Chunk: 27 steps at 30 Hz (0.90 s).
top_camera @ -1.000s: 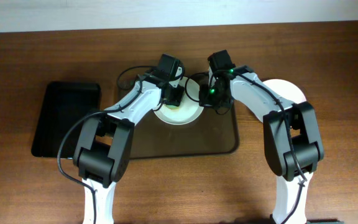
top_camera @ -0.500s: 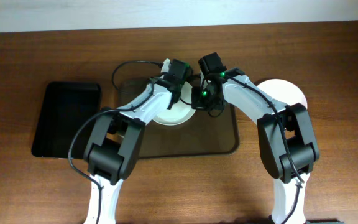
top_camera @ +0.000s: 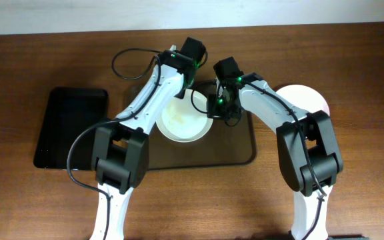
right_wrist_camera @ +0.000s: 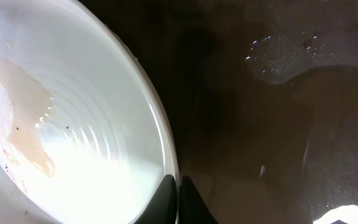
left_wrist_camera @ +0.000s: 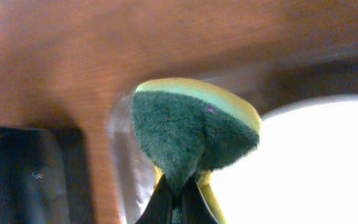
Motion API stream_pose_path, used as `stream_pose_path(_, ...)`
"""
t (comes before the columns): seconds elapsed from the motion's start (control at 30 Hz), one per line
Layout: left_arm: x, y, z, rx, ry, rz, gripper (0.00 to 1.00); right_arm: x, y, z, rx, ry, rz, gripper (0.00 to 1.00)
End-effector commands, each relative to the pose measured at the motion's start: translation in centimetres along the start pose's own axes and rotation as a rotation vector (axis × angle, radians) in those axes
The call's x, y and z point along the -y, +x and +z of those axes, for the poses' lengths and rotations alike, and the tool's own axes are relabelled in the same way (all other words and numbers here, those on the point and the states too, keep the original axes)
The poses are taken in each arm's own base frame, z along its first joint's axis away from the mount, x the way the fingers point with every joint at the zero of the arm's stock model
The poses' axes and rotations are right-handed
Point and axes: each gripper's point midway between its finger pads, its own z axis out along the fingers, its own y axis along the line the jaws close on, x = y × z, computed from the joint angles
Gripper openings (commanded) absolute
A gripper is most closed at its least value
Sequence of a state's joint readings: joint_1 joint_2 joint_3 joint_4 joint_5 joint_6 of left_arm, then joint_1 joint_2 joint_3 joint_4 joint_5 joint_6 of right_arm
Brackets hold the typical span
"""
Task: Clean dirty plates on tray and stack at the side
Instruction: 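Scrub the held plate with the sponge in the left gripper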
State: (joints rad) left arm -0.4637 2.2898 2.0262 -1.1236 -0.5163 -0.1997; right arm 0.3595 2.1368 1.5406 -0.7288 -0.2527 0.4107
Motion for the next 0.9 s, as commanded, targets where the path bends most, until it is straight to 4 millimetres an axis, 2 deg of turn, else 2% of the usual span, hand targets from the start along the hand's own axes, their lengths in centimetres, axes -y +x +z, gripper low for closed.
stream_pose_path(0.0,3.6,3.3,-0.3,-0.203,0.388,-0.048,0.00,1.6,0.3,0.8,-0.011,0.059,0.004,0.04)
stream_pose_path(0.1,3.5,4.9,-0.6,-0.285,0.444,-0.062,0.01,1.7,0.3,0.8,-0.007,0.065,0.004,0.04)
stream_pose_path(0.23,4.7,4.9,-1.2,-0.291,0.510,-0.064,0.01,1.7,0.2,0.8,-0.006,0.064,0.004,0.04)
stream_pose_path(0.33,5.4,5.7,-0.7,-0.313,0.527,-0.061,0.01,1.8,0.1,0.7,-0.001,0.070,0.003,0.04)
stream_pose_path(0.5,7.4,7.3,2.9,-0.307,0.537,-0.064,0.01,1.8,0.1,0.7,-0.001,0.070,0.003,0.04)
stream_pose_path(0.63,8.7,9.0,5.0,-0.304,0.522,-0.046,0.01,1.8,0.0,0.8,0.002,0.068,0.003,0.04)
stream_pose_path(0.73,8.1,10.6,7.7,-0.277,0.387,-0.014,0.01,1.8,0.0,0.8,0.003,0.068,0.002,0.04)
stream_pose_path(0.87,6.6,10.1,9.6,-0.199,0.246,-0.011,0.01,1.8,0.0,0.8,0.003,0.068,0.002,0.04)
